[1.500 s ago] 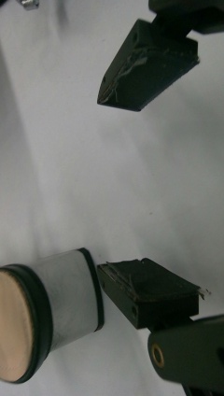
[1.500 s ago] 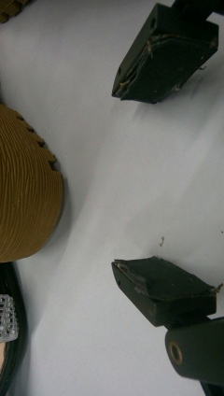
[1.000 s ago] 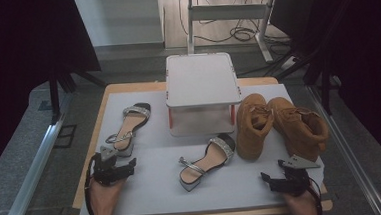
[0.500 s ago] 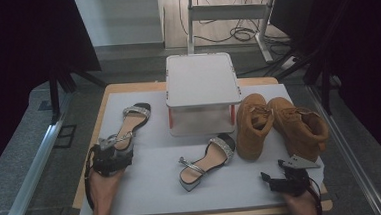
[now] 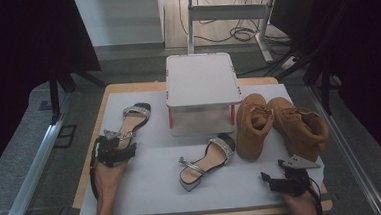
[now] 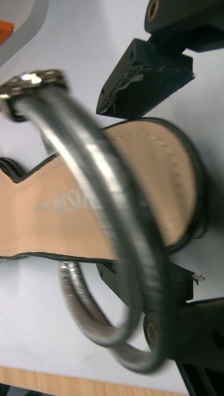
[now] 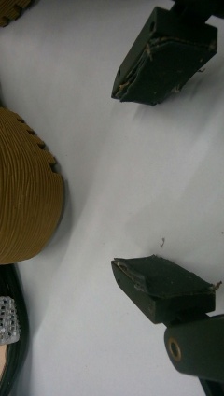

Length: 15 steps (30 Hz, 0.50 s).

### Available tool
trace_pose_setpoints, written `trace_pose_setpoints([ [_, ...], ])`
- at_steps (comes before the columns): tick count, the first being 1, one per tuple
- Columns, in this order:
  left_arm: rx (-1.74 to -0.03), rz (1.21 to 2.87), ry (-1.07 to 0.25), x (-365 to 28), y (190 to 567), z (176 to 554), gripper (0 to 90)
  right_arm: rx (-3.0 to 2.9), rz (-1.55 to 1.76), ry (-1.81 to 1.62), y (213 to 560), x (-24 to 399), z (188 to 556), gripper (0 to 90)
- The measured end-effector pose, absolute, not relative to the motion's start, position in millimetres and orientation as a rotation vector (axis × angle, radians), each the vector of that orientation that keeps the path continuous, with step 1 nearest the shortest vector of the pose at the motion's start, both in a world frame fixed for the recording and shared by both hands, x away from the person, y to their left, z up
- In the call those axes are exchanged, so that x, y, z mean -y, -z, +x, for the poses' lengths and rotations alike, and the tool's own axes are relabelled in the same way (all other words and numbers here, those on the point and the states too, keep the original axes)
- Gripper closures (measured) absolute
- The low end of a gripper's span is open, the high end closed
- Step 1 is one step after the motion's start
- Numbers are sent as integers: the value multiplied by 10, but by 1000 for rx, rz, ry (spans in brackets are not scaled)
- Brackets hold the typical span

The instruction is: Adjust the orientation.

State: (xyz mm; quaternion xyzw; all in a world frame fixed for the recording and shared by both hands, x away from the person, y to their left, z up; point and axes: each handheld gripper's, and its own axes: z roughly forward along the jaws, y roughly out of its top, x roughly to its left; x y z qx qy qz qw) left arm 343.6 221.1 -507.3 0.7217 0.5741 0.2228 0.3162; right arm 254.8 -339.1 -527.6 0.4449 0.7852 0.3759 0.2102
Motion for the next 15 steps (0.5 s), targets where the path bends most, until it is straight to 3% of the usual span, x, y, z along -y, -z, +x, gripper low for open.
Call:
trace_pose_setpoints([
  [15, -1532, 1898, -579, -2226, 5146, 3620, 318, -2183, 1238, -1046, 5276, 3391, 2548, 153],
])
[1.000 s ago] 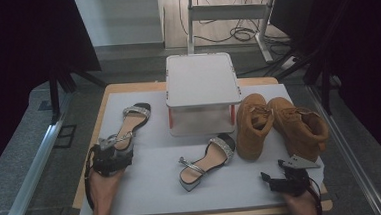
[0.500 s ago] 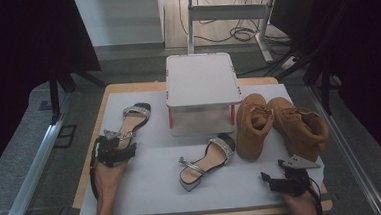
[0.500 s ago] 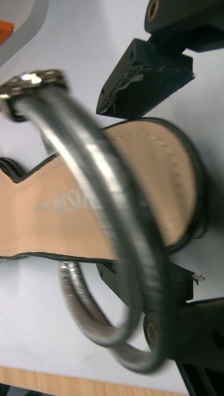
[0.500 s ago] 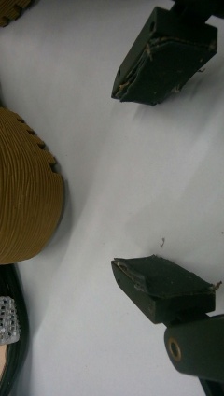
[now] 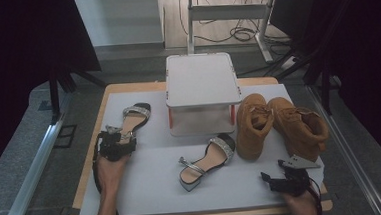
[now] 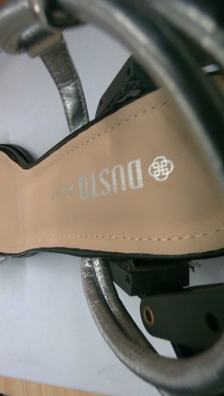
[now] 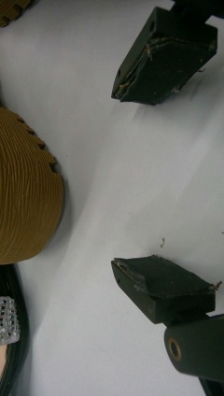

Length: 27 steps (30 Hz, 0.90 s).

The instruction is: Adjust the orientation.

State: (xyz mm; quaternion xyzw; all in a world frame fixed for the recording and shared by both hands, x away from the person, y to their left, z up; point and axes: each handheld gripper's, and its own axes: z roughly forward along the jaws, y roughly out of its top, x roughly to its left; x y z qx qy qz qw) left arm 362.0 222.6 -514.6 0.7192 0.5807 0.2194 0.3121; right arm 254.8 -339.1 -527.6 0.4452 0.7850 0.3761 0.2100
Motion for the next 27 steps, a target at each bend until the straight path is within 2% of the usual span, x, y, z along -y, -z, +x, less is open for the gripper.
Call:
trace_pose_setpoints([
  [15, -1586, 1902, -560, -2250, 5105, 3712, 317, -2180, 1238, -1047, 5277, 3390, 2549, 154],
  [19, -1595, 1913, -556, -2275, 5096, 3724, 369, -2180, 1238, -1047, 5277, 3390, 2549, 154],
  [27, -1581, 1913, -551, -2292, 5095, 3721, 379, -2180, 1237, -1047, 5277, 3391, 2549, 154],
])
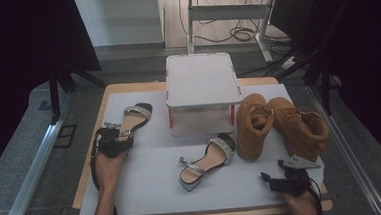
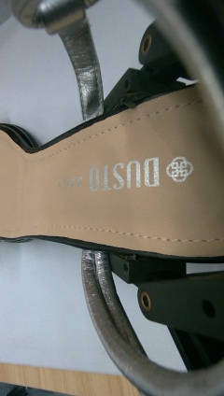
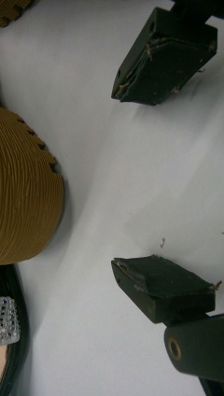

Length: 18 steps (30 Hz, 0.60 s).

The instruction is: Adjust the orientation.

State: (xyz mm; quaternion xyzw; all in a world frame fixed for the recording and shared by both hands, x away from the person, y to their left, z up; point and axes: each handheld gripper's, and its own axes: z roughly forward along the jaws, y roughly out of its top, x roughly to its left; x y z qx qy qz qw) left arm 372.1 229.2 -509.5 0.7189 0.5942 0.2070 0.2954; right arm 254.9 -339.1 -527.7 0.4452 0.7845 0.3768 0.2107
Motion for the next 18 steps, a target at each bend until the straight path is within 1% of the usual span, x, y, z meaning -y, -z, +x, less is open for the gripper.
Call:
trace_pose_setpoints([
  [7, -1540, 1874, -530, -2344, 5075, 3668, 384, -2180, 1238, -1047, 5277, 3390, 2548, 154],
  [13, -1506, 1894, -515, -2351, 5037, 3628, 386, -2182, 1238, -1046, 5276, 3391, 2548, 154],
  [18, -1466, 1899, -536, -2343, 5070, 3585, 386, -2182, 1238, -1046, 5276, 3391, 2548, 154],
])
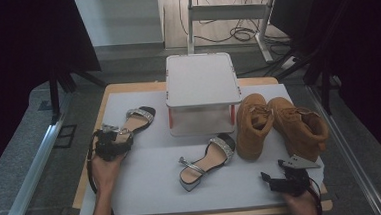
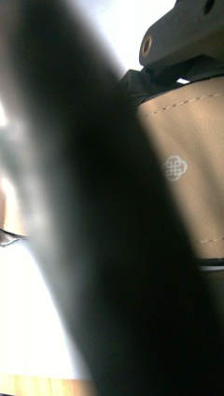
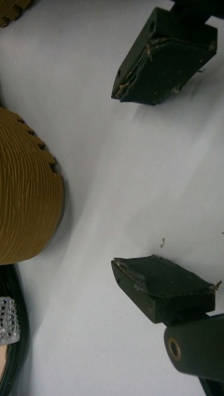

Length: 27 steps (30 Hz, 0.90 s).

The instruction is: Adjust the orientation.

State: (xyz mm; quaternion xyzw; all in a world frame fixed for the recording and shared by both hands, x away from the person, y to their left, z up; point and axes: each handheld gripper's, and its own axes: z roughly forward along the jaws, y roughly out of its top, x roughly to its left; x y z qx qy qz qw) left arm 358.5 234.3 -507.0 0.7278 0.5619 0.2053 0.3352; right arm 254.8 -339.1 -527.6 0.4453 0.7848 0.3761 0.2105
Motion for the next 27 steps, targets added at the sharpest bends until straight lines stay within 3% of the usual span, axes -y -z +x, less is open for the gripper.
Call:
trace_pose_setpoints([
  [17, -1418, 1994, -494, -2380, 5112, 3595, 366, -2182, 1237, -1045, 5276, 3391, 2548, 154],
  [20, -1407, 2012, -492, -2391, 5120, 3605, 291, -2182, 1238, -1046, 5276, 3391, 2548, 154],
  [27, -1427, 1986, -480, -2453, 5117, 3633, 231, -2181, 1238, -1046, 5276, 3391, 2548, 154],
])
